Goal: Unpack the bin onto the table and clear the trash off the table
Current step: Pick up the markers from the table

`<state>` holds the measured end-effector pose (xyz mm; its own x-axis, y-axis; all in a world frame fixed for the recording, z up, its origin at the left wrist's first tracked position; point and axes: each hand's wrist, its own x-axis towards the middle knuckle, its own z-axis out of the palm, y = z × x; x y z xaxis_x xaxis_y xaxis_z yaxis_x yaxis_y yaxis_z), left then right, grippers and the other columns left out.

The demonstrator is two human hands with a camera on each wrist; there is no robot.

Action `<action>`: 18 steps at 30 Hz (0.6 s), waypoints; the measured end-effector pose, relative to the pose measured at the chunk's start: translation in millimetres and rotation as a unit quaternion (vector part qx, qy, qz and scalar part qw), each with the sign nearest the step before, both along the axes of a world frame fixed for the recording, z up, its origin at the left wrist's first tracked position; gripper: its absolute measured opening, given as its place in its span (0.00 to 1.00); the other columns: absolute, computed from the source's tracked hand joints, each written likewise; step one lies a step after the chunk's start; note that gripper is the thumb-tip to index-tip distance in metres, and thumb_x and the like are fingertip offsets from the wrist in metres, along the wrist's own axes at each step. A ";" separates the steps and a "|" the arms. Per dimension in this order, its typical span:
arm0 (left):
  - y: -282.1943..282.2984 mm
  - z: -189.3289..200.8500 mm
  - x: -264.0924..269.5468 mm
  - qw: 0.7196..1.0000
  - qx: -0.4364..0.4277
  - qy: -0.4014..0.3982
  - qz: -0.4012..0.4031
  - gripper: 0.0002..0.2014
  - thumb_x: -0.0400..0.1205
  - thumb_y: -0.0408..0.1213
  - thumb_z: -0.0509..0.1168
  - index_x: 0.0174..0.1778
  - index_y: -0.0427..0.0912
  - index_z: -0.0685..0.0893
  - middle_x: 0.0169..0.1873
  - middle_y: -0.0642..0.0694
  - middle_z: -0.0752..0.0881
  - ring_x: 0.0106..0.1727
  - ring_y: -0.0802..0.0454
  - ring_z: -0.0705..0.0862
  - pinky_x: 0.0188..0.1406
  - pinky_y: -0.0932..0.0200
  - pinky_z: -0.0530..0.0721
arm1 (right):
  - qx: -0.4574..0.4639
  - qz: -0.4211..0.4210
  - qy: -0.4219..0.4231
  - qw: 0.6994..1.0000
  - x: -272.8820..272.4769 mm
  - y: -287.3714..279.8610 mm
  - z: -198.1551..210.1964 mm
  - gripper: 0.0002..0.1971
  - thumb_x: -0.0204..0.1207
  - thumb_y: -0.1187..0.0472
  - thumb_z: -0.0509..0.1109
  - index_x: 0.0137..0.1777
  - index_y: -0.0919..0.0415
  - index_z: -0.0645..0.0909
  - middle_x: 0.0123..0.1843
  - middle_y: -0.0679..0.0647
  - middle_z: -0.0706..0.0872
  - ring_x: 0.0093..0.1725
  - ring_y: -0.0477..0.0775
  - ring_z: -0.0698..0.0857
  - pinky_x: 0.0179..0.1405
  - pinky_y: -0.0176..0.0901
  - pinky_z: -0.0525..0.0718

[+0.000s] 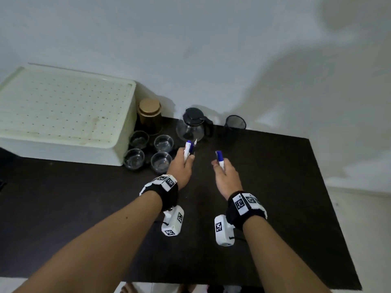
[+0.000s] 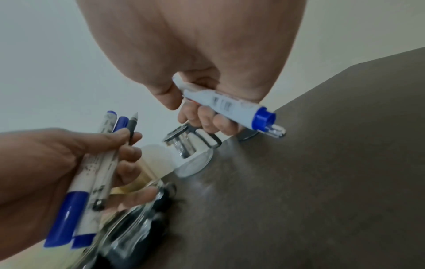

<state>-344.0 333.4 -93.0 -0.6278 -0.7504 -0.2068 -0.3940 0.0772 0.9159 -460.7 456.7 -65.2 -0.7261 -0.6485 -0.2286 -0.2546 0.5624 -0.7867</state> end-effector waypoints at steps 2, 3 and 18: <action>5.2 3.7 -42.9 0.999 0.027 0.018 0.012 0.07 0.85 0.51 0.57 0.55 0.55 0.71 0.35 0.43 0.83 0.35 0.38 0.85 0.43 0.33 0.88 | -0.007 -0.002 0.001 1.000 -33.1 1.8 3.4 0.11 0.87 0.49 0.61 0.53 0.55 0.79 0.33 0.47 0.80 0.33 0.47 0.80 0.34 0.43 0.72; 6.6 6.8 -64.7 0.999 0.041 0.024 0.016 0.07 0.85 0.49 0.57 0.56 0.53 0.71 0.35 0.43 0.83 0.35 0.39 0.85 0.43 0.32 0.89 | -0.012 -0.005 -0.002 1.000 -49.8 1.7 5.3 0.10 0.87 0.49 0.61 0.55 0.54 0.79 0.34 0.47 0.80 0.33 0.47 0.80 0.34 0.43 0.72; -28.4 18.7 -269.7 0.986 0.012 0.158 0.049 0.08 0.88 0.32 0.59 0.62 0.41 0.72 0.44 0.44 0.82 0.42 0.50 0.82 0.44 0.62 0.81 | -0.188 -0.044 -0.077 0.978 -236.3 -81.7 5.2 0.10 0.87 0.58 0.59 0.53 0.40 0.75 0.51 0.49 0.85 0.54 0.50 0.87 0.67 0.58 0.83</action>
<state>-613.7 305.0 -74.2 -0.5879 -0.8083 -0.0309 -0.0942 0.0304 0.9951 -697.0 375.0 -60.0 -0.7586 -0.6443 -0.0970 -0.0809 0.2408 -0.9672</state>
